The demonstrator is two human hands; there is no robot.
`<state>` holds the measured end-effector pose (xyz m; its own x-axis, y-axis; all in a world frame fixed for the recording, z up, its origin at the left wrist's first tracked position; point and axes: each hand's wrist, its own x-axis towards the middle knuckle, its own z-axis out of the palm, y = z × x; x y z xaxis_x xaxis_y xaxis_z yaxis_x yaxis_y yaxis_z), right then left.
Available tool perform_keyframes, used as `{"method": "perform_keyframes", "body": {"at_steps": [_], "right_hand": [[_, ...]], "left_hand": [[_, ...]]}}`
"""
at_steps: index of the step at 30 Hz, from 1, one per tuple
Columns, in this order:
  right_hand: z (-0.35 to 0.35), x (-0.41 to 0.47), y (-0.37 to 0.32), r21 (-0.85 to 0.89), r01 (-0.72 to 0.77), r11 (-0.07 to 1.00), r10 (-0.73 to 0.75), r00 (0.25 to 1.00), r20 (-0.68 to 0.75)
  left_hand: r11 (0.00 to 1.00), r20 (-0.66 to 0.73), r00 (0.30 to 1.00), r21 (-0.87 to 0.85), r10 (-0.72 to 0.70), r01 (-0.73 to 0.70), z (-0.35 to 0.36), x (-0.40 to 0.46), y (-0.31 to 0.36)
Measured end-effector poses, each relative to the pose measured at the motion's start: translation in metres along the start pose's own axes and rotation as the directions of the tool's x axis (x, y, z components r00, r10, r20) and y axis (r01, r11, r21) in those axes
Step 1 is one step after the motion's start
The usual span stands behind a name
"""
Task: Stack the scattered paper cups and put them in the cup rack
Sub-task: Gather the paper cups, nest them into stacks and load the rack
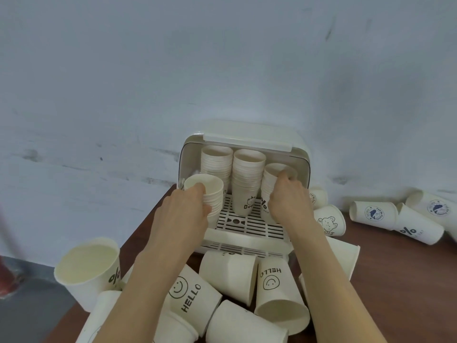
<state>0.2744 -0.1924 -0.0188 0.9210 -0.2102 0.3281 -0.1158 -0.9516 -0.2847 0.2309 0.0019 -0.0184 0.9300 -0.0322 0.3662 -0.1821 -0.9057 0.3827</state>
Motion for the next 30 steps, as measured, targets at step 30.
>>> {"method": "perform_keyframes", "body": {"at_steps": [30], "right_hand": [[-0.084, -0.027, 0.036, 0.089, -0.040, 0.995, 0.023, 0.983, 0.182]], "left_hand": [[0.954, 0.031, 0.964, -0.158, 0.264, -0.256, 0.064, 0.020, 0.097]]}}
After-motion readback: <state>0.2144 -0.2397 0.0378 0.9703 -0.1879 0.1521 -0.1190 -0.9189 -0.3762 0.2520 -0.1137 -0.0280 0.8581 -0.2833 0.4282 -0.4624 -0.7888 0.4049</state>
